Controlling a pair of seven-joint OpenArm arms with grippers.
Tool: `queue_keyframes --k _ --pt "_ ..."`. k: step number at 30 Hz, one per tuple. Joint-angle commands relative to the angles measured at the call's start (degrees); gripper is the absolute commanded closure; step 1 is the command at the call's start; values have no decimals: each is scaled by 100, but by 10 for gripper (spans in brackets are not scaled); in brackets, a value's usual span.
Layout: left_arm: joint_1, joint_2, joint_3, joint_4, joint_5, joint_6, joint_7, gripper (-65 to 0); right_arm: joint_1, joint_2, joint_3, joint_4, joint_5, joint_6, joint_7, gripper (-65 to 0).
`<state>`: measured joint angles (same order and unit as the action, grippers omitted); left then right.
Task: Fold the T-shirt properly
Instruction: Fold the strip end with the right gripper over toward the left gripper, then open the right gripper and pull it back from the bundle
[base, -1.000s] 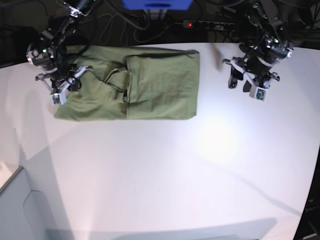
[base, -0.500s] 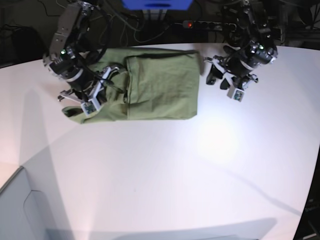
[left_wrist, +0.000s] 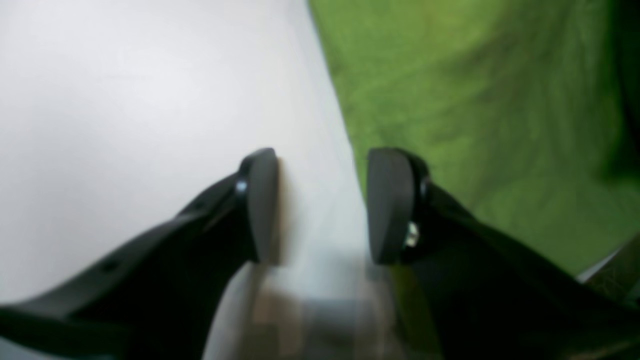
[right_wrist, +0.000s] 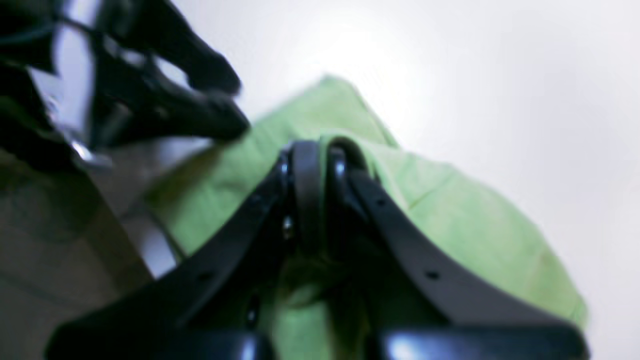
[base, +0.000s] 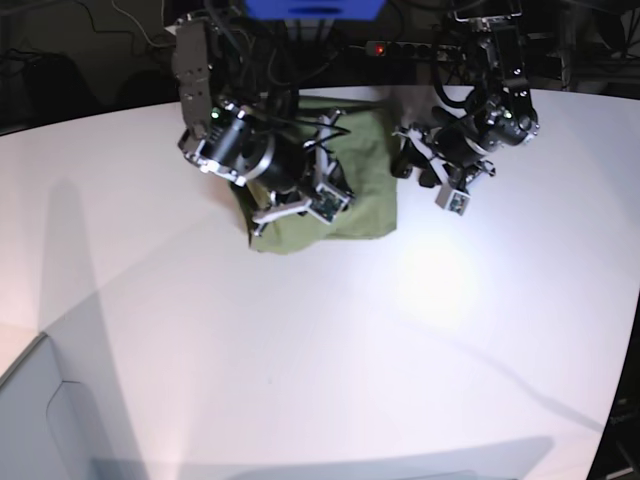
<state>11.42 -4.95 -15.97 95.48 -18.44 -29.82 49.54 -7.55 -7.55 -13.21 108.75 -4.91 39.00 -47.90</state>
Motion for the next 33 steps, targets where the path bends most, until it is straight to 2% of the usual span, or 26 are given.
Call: queue_keyframes --k 1,11,14,19,21,22,24,30,33 --pt "-21 -46 -17 118 -16 -2 18 -282 109 -32 -116 -66 73 100 91 -2" --pt "5 -46 -25 127 -16 -2 18 -282 540 65 -529 -1139 73 100 170 -21" --pt "-12 -46 -25 127 -16 -2 26 -282 584 65 -626 -1209 73 100 153 -117" --pt "-21 -63 -25 153 -24 -2 26 -282 522 83 -696 -805 82 100 170 -397" --pt "5 -63 -34 258 -24 -2 26 -282 434 214 -688 -295 82 100 179 -477" --pt "14 -72 -34 320 -24 -2 26 -282 417 258 -652 -66 82 100 188 -497" --pt "32 -72 -43 513 -24 -2 35 -282 399 355 -494 321 73 100 214 -507" --pt "278 -72 -579 1032 -60 -2 35 -282 30 601 983 892 99 100 205 -509" --pt "278 -81 -887 1032 -60 -2 35 -282 -216 654 1264 989 99 100 205 -509"
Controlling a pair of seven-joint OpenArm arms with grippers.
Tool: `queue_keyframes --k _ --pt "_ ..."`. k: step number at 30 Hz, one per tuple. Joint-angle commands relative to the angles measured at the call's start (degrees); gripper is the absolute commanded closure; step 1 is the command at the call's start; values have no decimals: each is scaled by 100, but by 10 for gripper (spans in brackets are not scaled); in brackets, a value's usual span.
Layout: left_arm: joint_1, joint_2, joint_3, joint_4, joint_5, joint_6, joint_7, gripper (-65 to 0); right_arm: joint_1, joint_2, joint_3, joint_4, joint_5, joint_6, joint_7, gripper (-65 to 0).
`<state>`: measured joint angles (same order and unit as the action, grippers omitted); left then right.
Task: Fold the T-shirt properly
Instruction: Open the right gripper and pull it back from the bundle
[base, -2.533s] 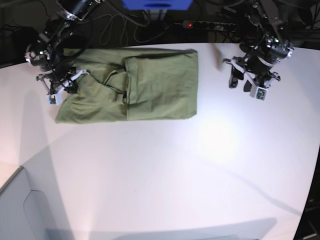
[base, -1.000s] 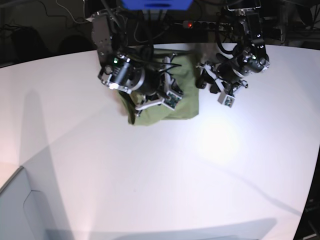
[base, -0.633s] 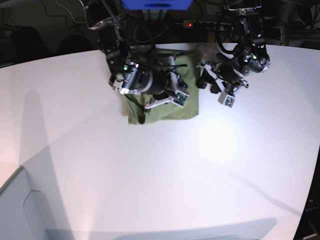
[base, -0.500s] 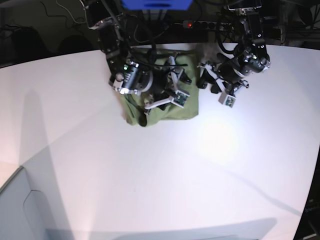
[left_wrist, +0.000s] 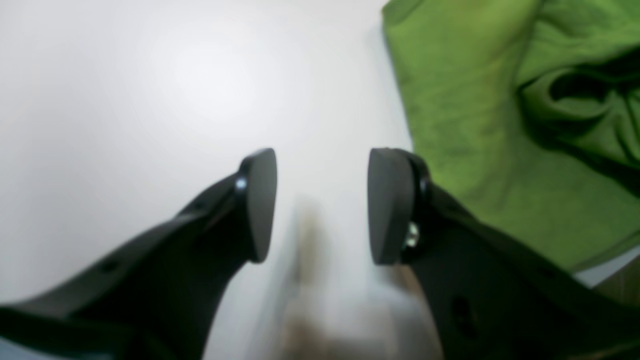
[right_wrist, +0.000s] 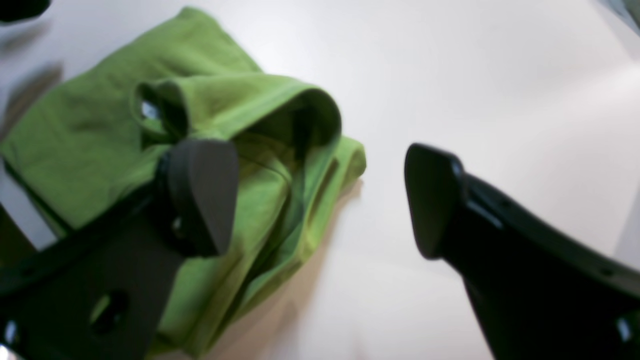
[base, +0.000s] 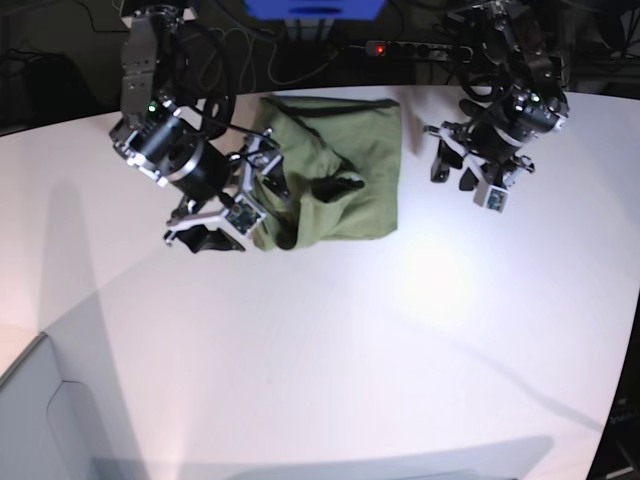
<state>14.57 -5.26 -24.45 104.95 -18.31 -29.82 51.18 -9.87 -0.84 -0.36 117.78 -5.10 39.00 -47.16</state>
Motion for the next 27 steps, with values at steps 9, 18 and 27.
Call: queue_keyframes --k 9,18,27 --pt "-213 -50 -1015 103 -73 -20 -129 -282 -547 -8 462 42 119 100 131 -508" --pt "-195 -50 -1173 103 -73 -55 -129 -282 -802 -35 -144 -248 119 100 131 -507" --pt "-178 -173 -1190 103 -82 -64 -129 -282 -767 -17 -1278 -433 119 100 131 -507"
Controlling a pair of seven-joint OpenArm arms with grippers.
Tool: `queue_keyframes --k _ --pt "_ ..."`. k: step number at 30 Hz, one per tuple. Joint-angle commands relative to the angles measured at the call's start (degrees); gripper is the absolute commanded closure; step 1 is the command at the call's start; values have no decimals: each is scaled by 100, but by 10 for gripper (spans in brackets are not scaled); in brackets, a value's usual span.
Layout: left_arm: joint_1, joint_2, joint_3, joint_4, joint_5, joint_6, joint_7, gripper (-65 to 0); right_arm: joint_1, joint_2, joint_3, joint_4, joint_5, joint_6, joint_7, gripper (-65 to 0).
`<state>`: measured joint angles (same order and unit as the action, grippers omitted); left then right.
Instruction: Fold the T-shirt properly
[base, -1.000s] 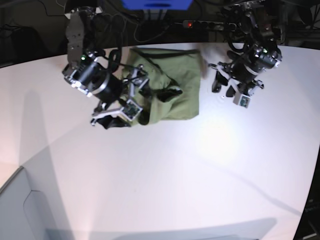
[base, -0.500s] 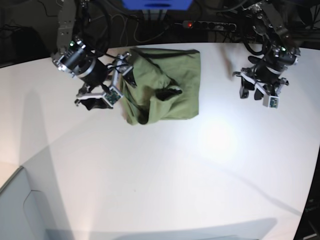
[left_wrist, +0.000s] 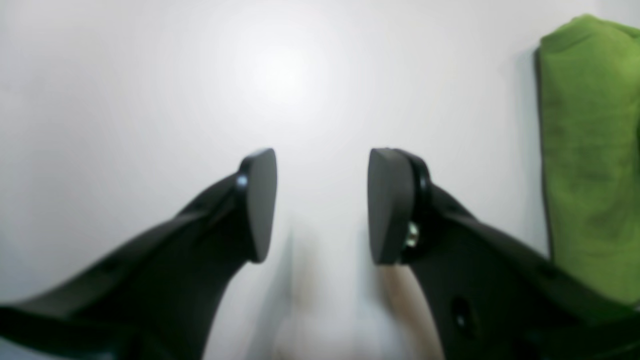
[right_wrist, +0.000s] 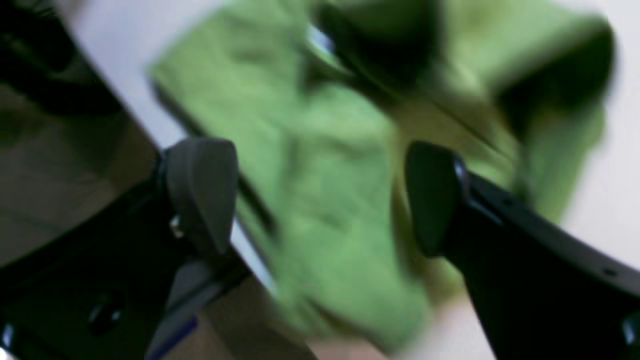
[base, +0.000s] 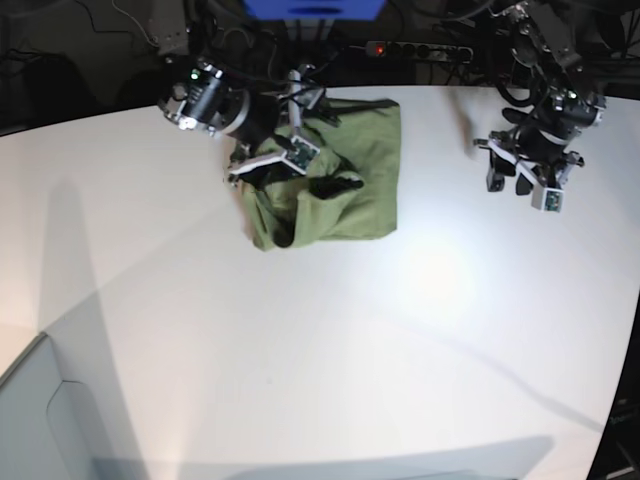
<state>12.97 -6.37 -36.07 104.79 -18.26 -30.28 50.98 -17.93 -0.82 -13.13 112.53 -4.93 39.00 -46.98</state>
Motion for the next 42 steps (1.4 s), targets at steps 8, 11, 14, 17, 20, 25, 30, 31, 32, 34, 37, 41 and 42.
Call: queue_keyframes --k 8,11,14,17,20,25,30,31,32,34,37,41,42 --pt "-9 -62 -28 118 -86 -9 -109 -282 338 69 -1224 110 102 100 114 -507" --pt "70 -62 -28 118 -86 -9 -109 -282 426 42 -1013 118 102 100 114 -507" --pt "87 -62 -28 198 -86 -9 -109 -282 444 -89 -371 127 102 100 114 -507" --pt "167 -62 -124 268 -86 -9 -109 -282 453 -142 192 127 102 100 87 -507" --pt "167 -62 -221 312 -86 -18 -109 -282 453 -125 350 118 102 100 78 -508" --pt "140 -62 -221 312 -86 -18 -109 -282 418 -142 622 127 93 100 114 -508" --pt "140 -62 -221 312 -86 -18 -109 -282 453 -160 1036 127 102 100 114 -508" --pt "140 -62 -221 312 -86 -18 -109 -282 488 -142 1036 101 102 100 114 -509" --pt "140 -62 -221 312 -86 -18 -109 -282 532 -133 1009 39 102 100 105 -509" --pt "140 -62 -221 312 -86 -18 -109 -282 593 -151 869 -163 102 100 114 -509" --pt "140 -62 -221 312 -86 -18 -109 -282 822 -169 534 -471 102 100 114 -509" --pt "175 -62 -221 312 -86 -18 -109 -282 1323 -424 86 -1042 102 100 122 -509" --pt "184 -62 -221 312 -86 -18 -109 -282 1464 -529 33 -1227 102 100 122 -509"
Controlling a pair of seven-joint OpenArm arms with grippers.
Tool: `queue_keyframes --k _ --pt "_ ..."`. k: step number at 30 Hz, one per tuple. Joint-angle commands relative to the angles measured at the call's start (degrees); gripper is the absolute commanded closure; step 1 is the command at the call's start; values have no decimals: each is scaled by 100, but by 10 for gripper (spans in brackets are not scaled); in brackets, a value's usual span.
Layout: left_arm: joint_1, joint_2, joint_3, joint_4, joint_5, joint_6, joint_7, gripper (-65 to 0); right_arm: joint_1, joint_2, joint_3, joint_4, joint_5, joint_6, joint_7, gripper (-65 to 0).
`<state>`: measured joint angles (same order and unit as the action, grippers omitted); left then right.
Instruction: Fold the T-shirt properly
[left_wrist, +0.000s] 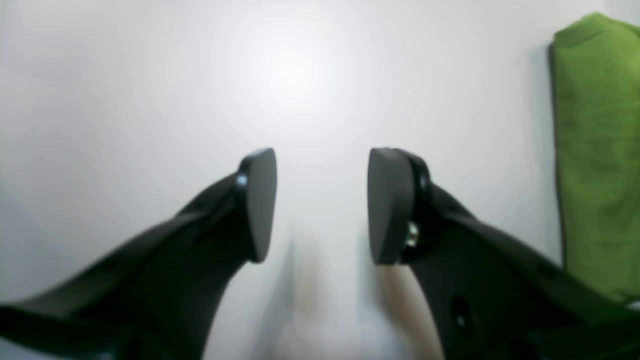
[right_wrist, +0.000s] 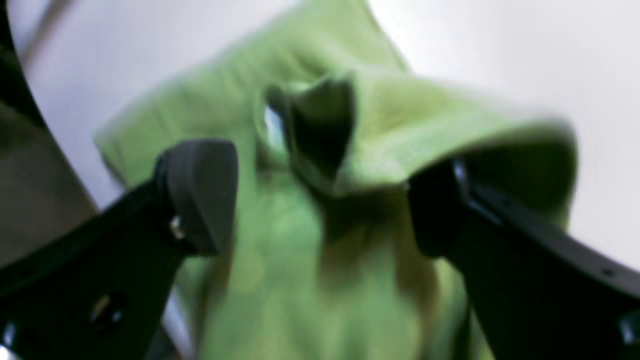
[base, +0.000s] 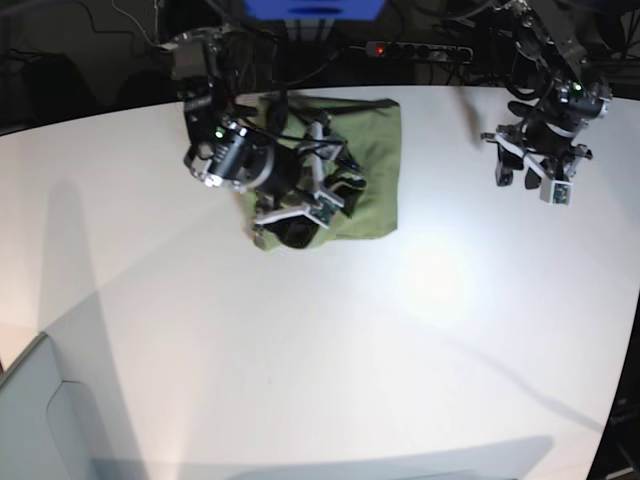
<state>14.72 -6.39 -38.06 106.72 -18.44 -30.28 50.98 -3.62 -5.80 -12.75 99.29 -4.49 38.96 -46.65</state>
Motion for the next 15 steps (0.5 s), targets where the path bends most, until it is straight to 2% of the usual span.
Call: queue_keyframes --k 1,3,6,9,15 --pt "18 -60 -22 120 -68 -18 -109 -282 208 -136 -4 -78 58 104 98 -509" --pt "27 -60 -22 120 -68 -9 -109 -282 498 -320 -13 -430 58 104 221 -509" --pt "36 -60 -22 128 -42 -9 -109 -282 832 -320 -65 -922 58 104 529 -509" --pt "115 -60 -22 128 -60 -9 -109 -282 946 -320 -373 -1010 58 104 582 -508" --pt "97 -60 -22 128 -60 -9 -109 -282 322 -224 -39 414 49 104 555 -509"
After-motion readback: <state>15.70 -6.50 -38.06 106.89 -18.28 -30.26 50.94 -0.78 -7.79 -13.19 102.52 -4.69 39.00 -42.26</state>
